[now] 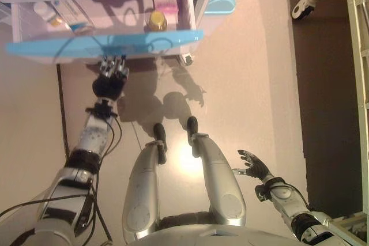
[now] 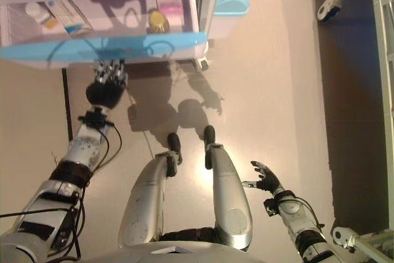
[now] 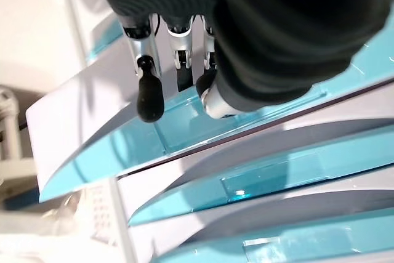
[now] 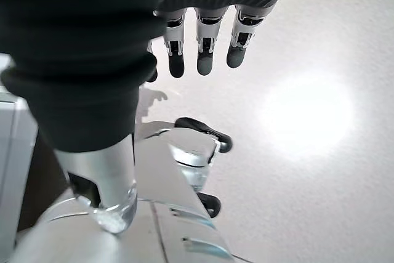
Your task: Open the drawer and pick up the medicine
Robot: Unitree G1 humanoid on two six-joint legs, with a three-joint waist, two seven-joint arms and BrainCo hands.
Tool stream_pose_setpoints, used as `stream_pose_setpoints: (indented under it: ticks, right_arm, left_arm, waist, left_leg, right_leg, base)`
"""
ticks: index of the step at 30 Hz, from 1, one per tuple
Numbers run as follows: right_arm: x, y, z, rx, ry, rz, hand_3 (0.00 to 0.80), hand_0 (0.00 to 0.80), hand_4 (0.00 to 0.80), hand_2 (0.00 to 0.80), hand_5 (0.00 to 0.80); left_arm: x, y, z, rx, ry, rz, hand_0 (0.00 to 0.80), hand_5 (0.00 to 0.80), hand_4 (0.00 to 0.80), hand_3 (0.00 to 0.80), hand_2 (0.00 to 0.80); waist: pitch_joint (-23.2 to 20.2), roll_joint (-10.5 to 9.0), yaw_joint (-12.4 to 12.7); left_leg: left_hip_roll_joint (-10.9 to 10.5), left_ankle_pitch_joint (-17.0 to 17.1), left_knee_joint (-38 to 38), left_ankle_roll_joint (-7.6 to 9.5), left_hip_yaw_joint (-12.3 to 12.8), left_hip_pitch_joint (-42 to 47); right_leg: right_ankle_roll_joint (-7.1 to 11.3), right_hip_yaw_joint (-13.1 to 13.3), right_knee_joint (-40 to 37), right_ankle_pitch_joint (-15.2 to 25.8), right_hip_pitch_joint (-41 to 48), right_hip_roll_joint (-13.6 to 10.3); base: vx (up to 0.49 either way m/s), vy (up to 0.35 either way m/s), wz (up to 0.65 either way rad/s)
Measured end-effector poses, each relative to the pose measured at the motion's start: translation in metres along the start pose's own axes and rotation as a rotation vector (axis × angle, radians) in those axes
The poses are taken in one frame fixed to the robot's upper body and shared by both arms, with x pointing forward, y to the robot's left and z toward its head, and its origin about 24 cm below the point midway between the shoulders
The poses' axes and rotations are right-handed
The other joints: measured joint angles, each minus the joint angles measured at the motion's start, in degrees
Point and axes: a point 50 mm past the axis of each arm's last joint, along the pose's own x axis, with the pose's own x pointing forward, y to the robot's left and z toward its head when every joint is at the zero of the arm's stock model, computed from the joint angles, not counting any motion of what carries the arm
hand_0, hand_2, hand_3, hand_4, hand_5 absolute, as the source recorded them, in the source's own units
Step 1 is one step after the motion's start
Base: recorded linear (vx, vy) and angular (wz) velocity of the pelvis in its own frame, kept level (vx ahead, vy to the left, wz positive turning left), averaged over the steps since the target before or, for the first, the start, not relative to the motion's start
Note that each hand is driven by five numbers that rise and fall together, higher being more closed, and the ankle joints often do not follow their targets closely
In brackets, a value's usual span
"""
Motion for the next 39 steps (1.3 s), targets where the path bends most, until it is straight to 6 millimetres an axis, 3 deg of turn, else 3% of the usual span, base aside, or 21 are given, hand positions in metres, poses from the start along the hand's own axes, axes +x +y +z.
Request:
stream_pose_setpoints:
  ticks: [4,6,8,13,17,19,23,28,30,34,39]
  right_arm:
    - [-0.001,0.002,-0.003,0.004,0.008,-0.012,0.0,0.0,0.0,0.0,0.0]
    - [-0.002,0.006,-0.005,0.032,0.011,-0.02,0.0,0.0,0.0,0.0,0.0]
    - [0.0,0.01,-0.001,0.031,-0.003,-0.002,0.0,0.0,0.0,0.0,0.0]
    - [0.001,0.002,0.004,0.042,-0.023,-0.004,0.0,0.0,0.0,0.0,0.0]
    - [-0.004,-0.005,-0.008,0.059,0.024,-0.028,0.0,0.0,0.0,0.0,0.0]
    - [-0.008,-0.005,-0.018,0.068,0.063,-0.032,0.0,0.0,0.0,0.0,0.0]
    - [-0.019,-0.012,-0.04,0.078,0.153,-0.062,0.0,0.0,0.0,0.0,0.0]
    - [-0.027,-0.025,-0.049,0.111,0.169,-0.129,0.0,0.0,0.0,0.0,0.0]
    - [-0.035,-0.029,-0.057,0.132,0.187,-0.167,0.0,0.0,0.0,0.0,0.0]
    - [-0.045,-0.04,-0.063,0.145,0.18,-0.288,0.0,0.0,0.0,0.0,0.0]
    - [-0.049,-0.057,-0.052,0.14,0.111,-0.489,0.0,0.0,0.0,0.0,0.0]
  left_arm:
    - [-0.072,0.028,-0.052,-0.234,0.032,0.08,0.8,0.8,0.8,0.8,0.8]
    - [-0.11,0.037,-0.074,-0.315,0.082,0.11,0.8,0.8,0.8,0.8,0.8]
    - [-0.149,0.045,-0.08,-0.363,0.143,0.153,0.8,0.8,0.8,0.8,0.8]
    - [-0.205,0.053,-0.073,-0.417,0.159,0.253,0.8,0.8,0.8,0.8,0.8]
    - [-0.216,0.057,-0.081,-0.465,0.077,0.316,0.8,0.8,0.8,0.8,0.8]
    - [-0.226,0.059,-0.086,-0.482,0.078,0.39,0.8,0.8,0.8,0.8,0.8]
    - [-0.24,0.063,-0.102,-0.512,0.122,0.561,0.8,0.8,0.8,0.8,0.8]
    - [-0.249,0.066,-0.106,-0.492,0.174,0.664,0.8,0.8,0.8,0.8,0.8]
    - [-0.252,0.068,-0.106,-0.449,0.209,0.702,0.0,0.0,0.0,0.0,0.0]
    - [-0.261,0.073,-0.103,-0.269,0.3,0.825,0.0,0.0,0.0,0.0,0.0]
    - [-0.304,0.081,-0.077,0.116,0.404,1.184,0.0,0.0,0.0,0.0,0.0]
  waist:
    - [-0.06,-0.08,1.8]
    - [-0.06,-0.07,4.03]
    - [-0.06,-0.01,6.32]
    - [-0.29,0.35,9.51]
    - [-1.95,2.06,10.38]
    - [-4.87,3.06,10.55]
    - [-10.04,6.37,10.91]
    - [-13.16,7.96,11.09]
    - [-14.89,8.36,11.1]
    - [-18.05,9.02,10.96]
    - [-21.47,9.21,10.39]
  left_leg:
    - [-0.9,0.52,-3.43,-0.81,-2.74,6.22]
    - [-1.27,1.74,-5.97,-1.5,-4.6,8.79]
    - [-1.43,2.79,-8.31,-2.34,-6.42,10.93]
    - [-1.05,4.63,-11.97,-4.2,-9.09,14.24]
    - [-0.47,4.9,-13.86,-5.5,-10.28,15.88]
    - [-0.28,5.07,-14.74,-5.75,-10.77,16.17]
    - [-0.34,6.2,-16.47,-6.06,-13.07,18.21]
    - [-0.35,6.81,-17.2,-7.02,-13.44,19.37]
    - [-0.32,6.84,-17.91,-7.03,-13.4,19.67]
    - [-0.4,6.83,-18.54,-7.01,-13.29,20.44]
    - [-0.62,6.87,-20.28,-6.74,-13.22,22.08]
  right_leg:
    - [-0.38,-3.42,-2.95,-1.68,7.35,-0.98]
    - [-0.88,-5.87,-4.44,-2.08,10.21,-1.48]
    - [-1.61,-7.92,-5.81,-2.56,12.4,-1.69]
    - [-3.03,-11.78,-6.87,-3.85,16.07,-1.69]
    - [-3.61,-13.94,-7.7,-4.61,18.47,-1.44]
    - [-3.87,-14.52,-7.95,-5.03,18.98,-1.19]
    - [-3.95,-17.05,-9.92,-5.84,21.82,-1.03]
    - [-4.43,-18.19,-10.27,-6.94,23.16,-1.08]
    - [-4.43,-18.53,-10.24,-7.37,23.25,-1.01]
    - [-4.0,-18.5,-10.69,-7.81,23.94,-0.92]
    - [-3.64,-18.26,-10.94,-8.09,24.99,-0.67]
  base:
    - [0.023,-0.172,0.29]
    - [0.015,-0.137,0.52]
    - [-0.008,-0.116,0.54]
    - [-0.022,-0.099,0.37]
    - [0.03,-0.073,0.25]
    - [0.047,-0.024,0.16]
    - [0.047,0.018,0.31]
    - [0.052,0.06,0.12]
    - [0.081,0.059,0.14]
    - [0.102,0.055,0.02]
    - [0.061,0.05,0.0]
